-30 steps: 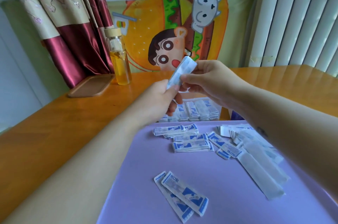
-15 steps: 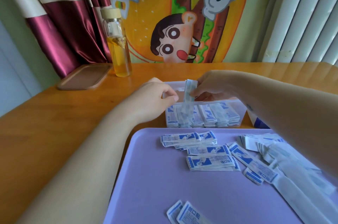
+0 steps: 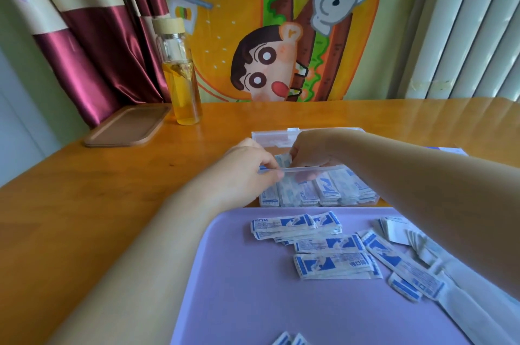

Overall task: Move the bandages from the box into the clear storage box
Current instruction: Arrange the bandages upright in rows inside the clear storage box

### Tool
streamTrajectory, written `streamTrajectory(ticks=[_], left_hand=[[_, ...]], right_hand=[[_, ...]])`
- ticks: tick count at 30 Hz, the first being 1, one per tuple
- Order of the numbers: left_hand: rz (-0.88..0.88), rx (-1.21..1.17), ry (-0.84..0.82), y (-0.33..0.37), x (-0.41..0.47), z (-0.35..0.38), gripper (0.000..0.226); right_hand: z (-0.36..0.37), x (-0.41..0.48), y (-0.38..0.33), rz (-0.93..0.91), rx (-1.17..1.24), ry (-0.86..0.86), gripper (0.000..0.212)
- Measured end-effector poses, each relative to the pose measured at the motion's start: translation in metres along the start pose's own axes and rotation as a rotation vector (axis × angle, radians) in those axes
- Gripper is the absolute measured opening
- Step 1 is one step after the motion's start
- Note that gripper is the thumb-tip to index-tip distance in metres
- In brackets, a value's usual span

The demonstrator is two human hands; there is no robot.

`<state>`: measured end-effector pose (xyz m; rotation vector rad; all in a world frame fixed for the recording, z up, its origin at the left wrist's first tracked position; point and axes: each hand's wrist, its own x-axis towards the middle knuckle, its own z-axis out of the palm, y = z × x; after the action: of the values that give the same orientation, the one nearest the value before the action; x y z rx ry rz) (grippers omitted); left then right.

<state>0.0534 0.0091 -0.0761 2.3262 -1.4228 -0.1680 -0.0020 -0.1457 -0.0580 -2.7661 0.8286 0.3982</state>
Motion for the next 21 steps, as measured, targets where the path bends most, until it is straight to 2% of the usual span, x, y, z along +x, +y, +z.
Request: streamTrajectory(ticks=[3,5,9,13,14,17,21], left_hand=[[0.001,0.01,0.002,0.0,0.001,0.0,0.022],[0.001,0.012,-0.001,-0.001,0.001,0.001,0.023],[0.006,0.011,0.005,-0.002,0.002,0.001,0.023],[0.011,0.0,0.006,-0.003,0.0,0.001,0.023],[0.01,-0.002,0.005,-0.003,-0.001,0.001,0.024],[0.006,-0.016,0.021,0.002,-0.006,0.0,0.024],[-0.014,-0.04,0.115,0.008,-0.021,-0.007,0.024]], right_hand=[[0.003,0.004,-0.001,-0.03,-0.062,-0.003,0.022],[0.006,0.005,-0.001,-0.037,-0.044,-0.007,0.019],[0.003,0.005,0.001,-0.042,0.18,0.004,0.014],[0.001,0.003,-0.004,-0.023,0.074,-0.002,0.018],[0.001,0.001,-0.003,-0.025,0.111,0.021,0.023],[-0.005,-0.013,0.006,-0.074,0.232,0.147,0.038],[-0.002,-0.041,0.018,-0.194,0.242,0.536,0.035]])
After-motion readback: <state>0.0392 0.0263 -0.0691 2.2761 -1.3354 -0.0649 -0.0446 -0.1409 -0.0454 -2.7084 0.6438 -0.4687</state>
